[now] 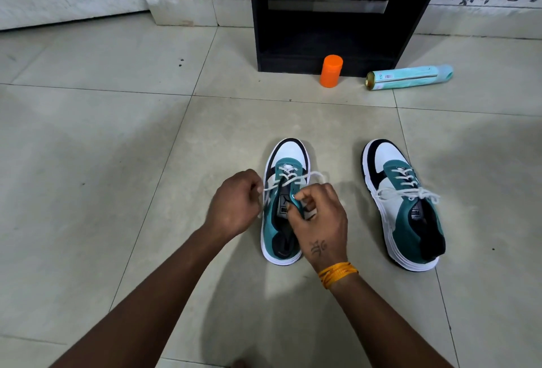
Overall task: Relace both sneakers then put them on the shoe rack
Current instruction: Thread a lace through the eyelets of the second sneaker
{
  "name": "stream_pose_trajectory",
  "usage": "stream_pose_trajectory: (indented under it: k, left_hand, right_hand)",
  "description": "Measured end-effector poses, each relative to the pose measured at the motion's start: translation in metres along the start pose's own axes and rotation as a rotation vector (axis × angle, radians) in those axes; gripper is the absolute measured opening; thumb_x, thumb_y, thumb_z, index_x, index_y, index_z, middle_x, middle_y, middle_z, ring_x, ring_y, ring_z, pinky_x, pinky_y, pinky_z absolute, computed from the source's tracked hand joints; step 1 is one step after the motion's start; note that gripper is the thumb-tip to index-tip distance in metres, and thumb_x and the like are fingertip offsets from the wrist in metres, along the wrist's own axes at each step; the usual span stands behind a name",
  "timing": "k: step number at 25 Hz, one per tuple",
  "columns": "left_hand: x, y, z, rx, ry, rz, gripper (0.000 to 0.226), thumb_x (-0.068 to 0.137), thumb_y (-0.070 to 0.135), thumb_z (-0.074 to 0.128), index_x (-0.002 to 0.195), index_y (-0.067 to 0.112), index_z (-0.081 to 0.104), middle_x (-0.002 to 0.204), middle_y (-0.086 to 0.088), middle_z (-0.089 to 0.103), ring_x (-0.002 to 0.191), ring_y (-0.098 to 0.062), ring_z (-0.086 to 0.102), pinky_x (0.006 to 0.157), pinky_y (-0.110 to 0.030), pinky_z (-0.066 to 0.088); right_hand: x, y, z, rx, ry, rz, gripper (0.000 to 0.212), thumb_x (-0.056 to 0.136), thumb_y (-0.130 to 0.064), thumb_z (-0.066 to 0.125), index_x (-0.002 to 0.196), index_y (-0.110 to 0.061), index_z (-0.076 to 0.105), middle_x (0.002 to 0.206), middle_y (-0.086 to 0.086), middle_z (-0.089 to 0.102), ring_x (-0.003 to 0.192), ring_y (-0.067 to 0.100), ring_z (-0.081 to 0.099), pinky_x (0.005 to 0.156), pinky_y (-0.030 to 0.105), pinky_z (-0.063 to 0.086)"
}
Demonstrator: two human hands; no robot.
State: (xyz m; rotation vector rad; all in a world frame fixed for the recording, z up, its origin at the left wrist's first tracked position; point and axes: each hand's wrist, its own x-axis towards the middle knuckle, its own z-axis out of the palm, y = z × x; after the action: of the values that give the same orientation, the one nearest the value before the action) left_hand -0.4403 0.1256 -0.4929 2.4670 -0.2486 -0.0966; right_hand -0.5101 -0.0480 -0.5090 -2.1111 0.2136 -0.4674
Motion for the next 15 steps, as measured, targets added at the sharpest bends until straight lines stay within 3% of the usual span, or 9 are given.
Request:
stream_pose_trajectory:
  k: [3, 5, 8, 10, 15]
  left_hand:
    - [-0.006, -0.017, -0.018, 0.576, -0.293, -0.112, 0.019, 0.095, 0.029, 0.054, 0.110, 0.020, 0.062, 0.113, -0.004, 0.066, 0.103, -0.030, 0.067, 0.082, -0.037, 0.052]
    - [-0.004, -0.020, -0.024, 0.650, -0.335, -0.151, 0.024, 0.096, 0.031, 0.058, 0.116, 0.019, 0.065, 0.120, -0.005, 0.067, 0.109, -0.029, 0.067, 0.085, -0.035, 0.051]
    - [0.002, -0.006, -0.023, 0.272, -0.117, -0.073, 0.023, 0.087, 0.020, 0.064, 0.108, 0.024, 0.072, 0.108, 0.005, 0.073, 0.094, -0.022, 0.068, 0.080, -0.033, 0.054]
    - [0.002, 0.008, -0.019, 0.051, -0.058, -0.018, 0.026, 0.082, 0.019, 0.066, 0.104, 0.029, 0.074, 0.097, 0.014, 0.074, 0.079, -0.012, 0.065, 0.076, -0.029, 0.053]
    - [-0.004, -0.004, -0.014, -0.014, -0.051, 0.059, 0.015, 0.074, 0.020, 0.064, 0.081, 0.028, 0.075, 0.072, 0.016, 0.071, 0.066, -0.005, 0.064, 0.066, -0.029, 0.054]
  right_hand:
    - [-0.006, 0.004, 0.004, 0.028, 0.058, 0.012, 0.022, 0.081, -0.012, 0.081, 0.095, -0.023, 0.067, 0.095, -0.012, 0.062, 0.084, 0.007, 0.062, 0.077, 0.038, 0.056]
    - [-0.005, 0.004, 0.005, 0.023, 0.056, 0.016, 0.022, 0.082, -0.015, 0.082, 0.097, -0.024, 0.069, 0.097, -0.013, 0.063, 0.085, 0.007, 0.063, 0.077, 0.038, 0.056]
    - [-0.005, 0.005, 0.006, 0.016, 0.050, 0.006, 0.020, 0.083, -0.018, 0.082, 0.097, -0.023, 0.069, 0.097, -0.012, 0.064, 0.085, 0.007, 0.063, 0.076, 0.039, 0.056]
    - [-0.005, 0.005, 0.005, 0.018, 0.054, 0.001, 0.019, 0.083, -0.018, 0.082, 0.097, -0.022, 0.069, 0.097, -0.012, 0.064, 0.086, 0.008, 0.063, 0.076, 0.038, 0.056]
    - [-0.006, 0.006, 0.003, 0.037, 0.057, 0.011, 0.018, 0.085, -0.019, 0.081, 0.097, -0.022, 0.069, 0.097, -0.012, 0.064, 0.087, 0.006, 0.062, 0.077, 0.034, 0.056]
